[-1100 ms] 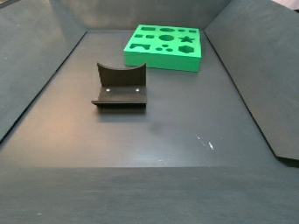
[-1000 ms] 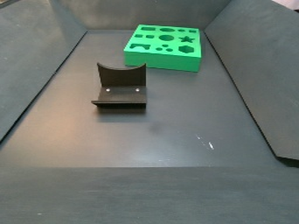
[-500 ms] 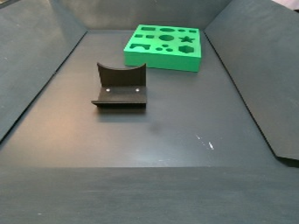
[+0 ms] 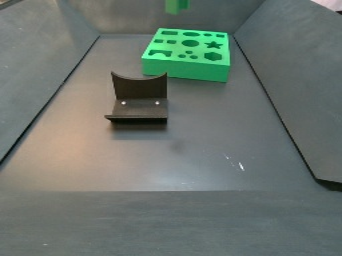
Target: Insert the arch object.
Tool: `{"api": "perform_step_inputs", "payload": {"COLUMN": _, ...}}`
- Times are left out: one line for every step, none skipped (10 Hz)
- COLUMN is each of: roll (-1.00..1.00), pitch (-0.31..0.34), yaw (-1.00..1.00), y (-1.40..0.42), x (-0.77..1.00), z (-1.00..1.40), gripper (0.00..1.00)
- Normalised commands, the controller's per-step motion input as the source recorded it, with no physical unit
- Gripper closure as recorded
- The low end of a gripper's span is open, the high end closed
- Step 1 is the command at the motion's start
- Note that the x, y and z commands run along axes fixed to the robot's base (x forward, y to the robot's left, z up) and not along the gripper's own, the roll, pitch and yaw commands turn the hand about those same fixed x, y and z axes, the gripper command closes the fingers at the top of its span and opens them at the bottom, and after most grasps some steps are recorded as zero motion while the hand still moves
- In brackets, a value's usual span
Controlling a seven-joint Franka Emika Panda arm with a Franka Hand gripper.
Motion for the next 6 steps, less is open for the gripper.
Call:
{"api": "perform_step_inputs", "payload": {"roll": 0.03, "pitch": 0.0, "yaw": -0.85, "y": 0.15, "x": 0.26, "z": -0.35, "gripper": 1.0}}
{"api": "perform_step_inputs", "payload": {"roll": 0.05, "pitch": 0.0, "yaw": -0.87, "y": 0.13, "x": 0.21, "z": -0.38, "gripper": 1.0}}
{"api": "perform_step_inputs", "payload": {"roll": 0.08, "pitch": 0.0, "yaw": -0.87, "y": 0.12, "x": 0.18, "z": -0.39, "gripper": 1.0}}
{"api": "perform_step_inputs", "payload": {"roll": 0.11, "pitch": 0.0, "yaw": -0.9, "y": 0.07, "x": 0.1, "z": -0.37, "gripper": 1.0}}
{"api": "perform_step_inputs", "payload": {"roll": 0.12, "pitch": 0.0, "yaw": -0.93, "y": 0.04, "x": 0.06, "z": -0.34, "gripper": 1.0}}
{"api": "perform_step_inputs", "payload": {"roll": 0.12, "pitch": 0.0, "yaw": -0.93, "y": 0.03, "x": 0.05, "z": -0.34, "gripper": 1.0}}
